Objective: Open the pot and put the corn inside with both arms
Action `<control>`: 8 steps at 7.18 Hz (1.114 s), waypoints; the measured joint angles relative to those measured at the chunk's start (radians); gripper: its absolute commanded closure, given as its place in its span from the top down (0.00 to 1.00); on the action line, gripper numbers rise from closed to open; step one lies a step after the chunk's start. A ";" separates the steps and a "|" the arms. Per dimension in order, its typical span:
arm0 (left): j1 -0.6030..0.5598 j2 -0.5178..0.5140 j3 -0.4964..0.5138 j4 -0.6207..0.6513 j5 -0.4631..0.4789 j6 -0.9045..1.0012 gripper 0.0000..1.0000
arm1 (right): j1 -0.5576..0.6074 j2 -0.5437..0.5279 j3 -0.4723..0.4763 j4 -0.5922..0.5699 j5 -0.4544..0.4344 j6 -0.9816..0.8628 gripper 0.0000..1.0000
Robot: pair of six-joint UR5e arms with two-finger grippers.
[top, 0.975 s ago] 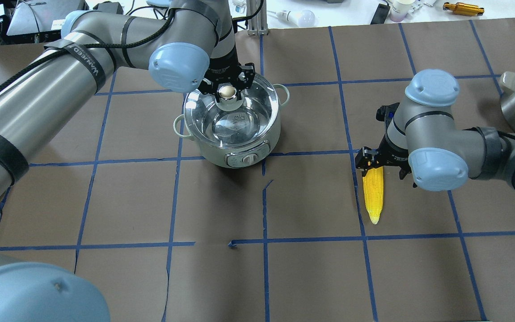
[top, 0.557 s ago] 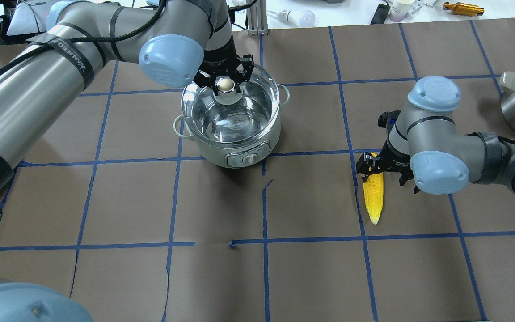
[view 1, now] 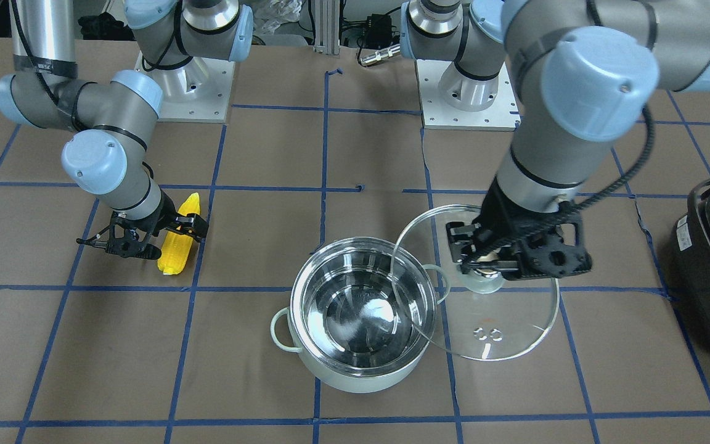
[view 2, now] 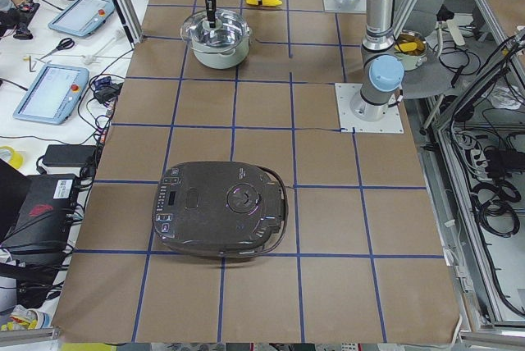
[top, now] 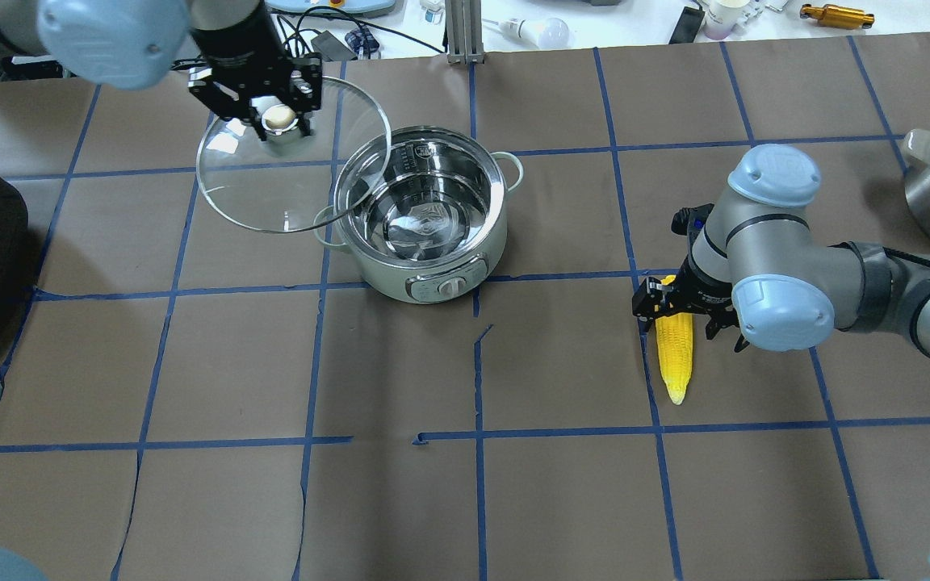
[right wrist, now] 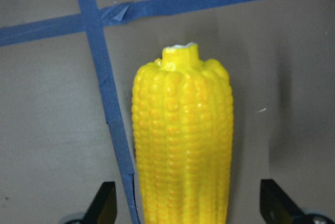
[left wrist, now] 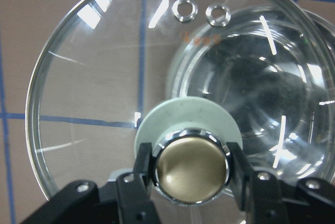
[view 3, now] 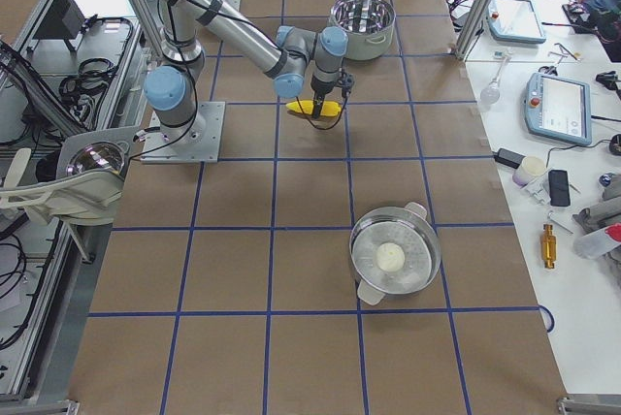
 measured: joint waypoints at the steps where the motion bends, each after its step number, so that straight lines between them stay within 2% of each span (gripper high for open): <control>1: 0.104 0.002 -0.043 0.015 0.000 0.081 0.00 | 0.000 0.004 -0.002 -0.010 -0.003 0.000 0.00; 3: 0.270 -0.023 -0.139 0.122 -0.002 0.205 0.00 | -0.001 -0.003 -0.030 -0.009 -0.007 0.010 0.00; 4: 0.311 -0.045 -0.206 0.229 -0.001 0.260 0.00 | 0.010 -0.009 -0.085 0.023 -0.014 0.051 0.00; 5: 0.343 -0.068 -0.270 0.336 -0.001 0.307 0.00 | 0.049 -0.017 -0.177 0.094 -0.026 0.110 0.00; 6: 0.373 -0.085 -0.317 0.404 -0.001 0.347 0.00 | 0.118 -0.015 -0.310 0.198 -0.039 0.154 0.00; 8: 0.397 -0.104 -0.357 0.443 0.000 0.376 0.00 | 0.269 0.048 -0.623 0.397 -0.044 0.297 0.00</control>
